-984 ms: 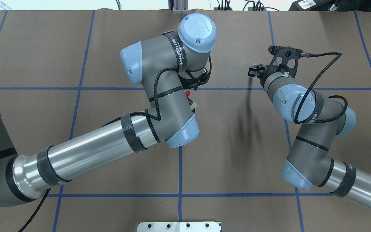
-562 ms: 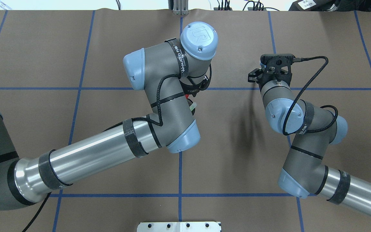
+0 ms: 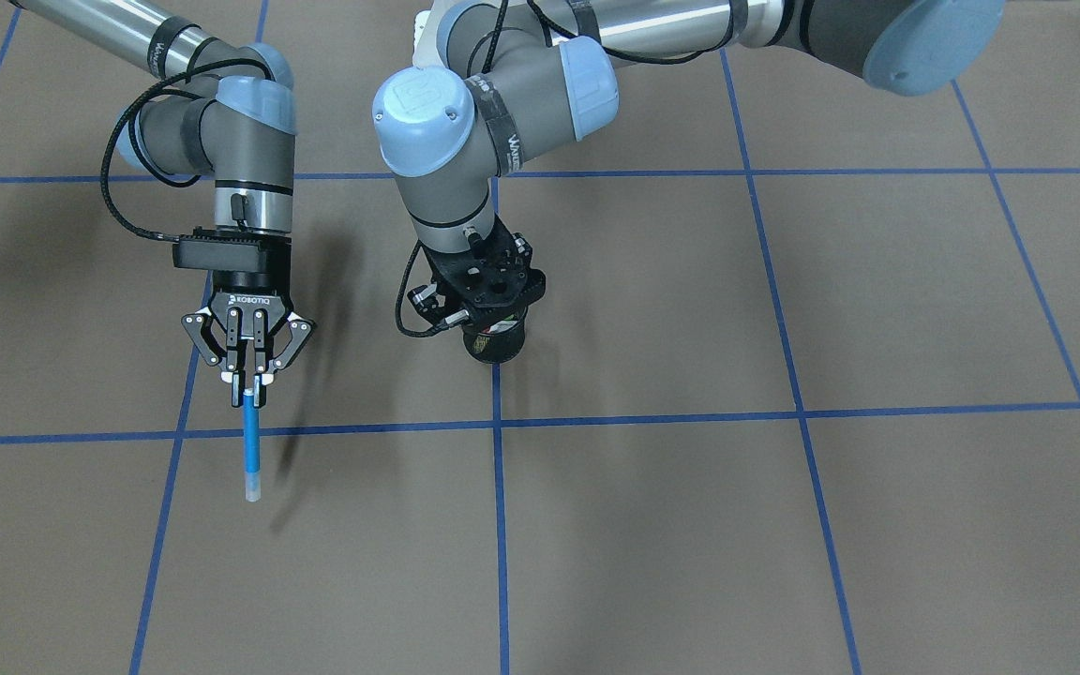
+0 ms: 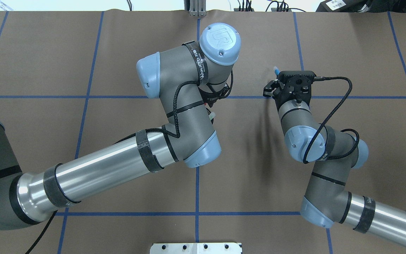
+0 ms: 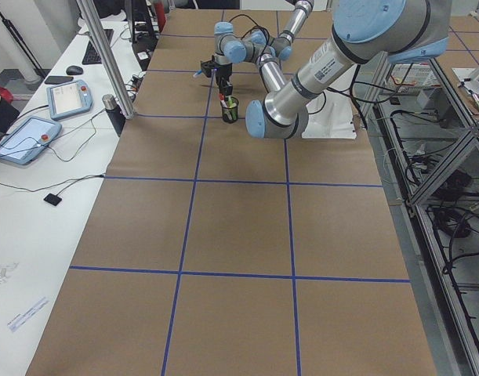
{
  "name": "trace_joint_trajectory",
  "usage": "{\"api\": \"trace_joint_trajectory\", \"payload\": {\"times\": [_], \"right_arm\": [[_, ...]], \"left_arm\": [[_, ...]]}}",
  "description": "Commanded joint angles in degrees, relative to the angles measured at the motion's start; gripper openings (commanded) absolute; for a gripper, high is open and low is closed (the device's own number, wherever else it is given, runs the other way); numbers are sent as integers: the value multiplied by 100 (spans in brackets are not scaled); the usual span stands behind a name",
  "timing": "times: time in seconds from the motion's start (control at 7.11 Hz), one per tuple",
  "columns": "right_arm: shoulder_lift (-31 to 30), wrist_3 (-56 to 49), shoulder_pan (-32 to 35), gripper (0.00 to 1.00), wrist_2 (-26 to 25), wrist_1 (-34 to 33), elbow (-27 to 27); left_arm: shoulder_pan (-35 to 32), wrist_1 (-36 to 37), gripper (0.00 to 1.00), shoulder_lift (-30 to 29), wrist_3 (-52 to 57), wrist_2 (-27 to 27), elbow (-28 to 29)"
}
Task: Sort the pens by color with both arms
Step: 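Carry the blue marker off with the right gripper while the left gripper nears the cup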
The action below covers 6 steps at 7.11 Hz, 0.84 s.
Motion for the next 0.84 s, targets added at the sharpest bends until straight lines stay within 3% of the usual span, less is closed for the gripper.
{"api": "trace_joint_trajectory", "payload": {"times": [0.0, 0.42, 0.56, 0.7], "right_arm": [[0, -15, -62, 20, -19, 231, -320], [44, -33, -185, 23, -97, 231, -417], [52, -25, -211, 34, -98, 222, -417], [70, 36, -211, 72, -98, 231, -417]], "left_arm": [[-8, 0, 58, 3, -17, 33, 0], [-8, 0, 56, 12, -26, 95, 0], [-8, 0, 57, 21, -26, 95, 0], [-16, 0, 57, 21, -17, 103, 9]]}}
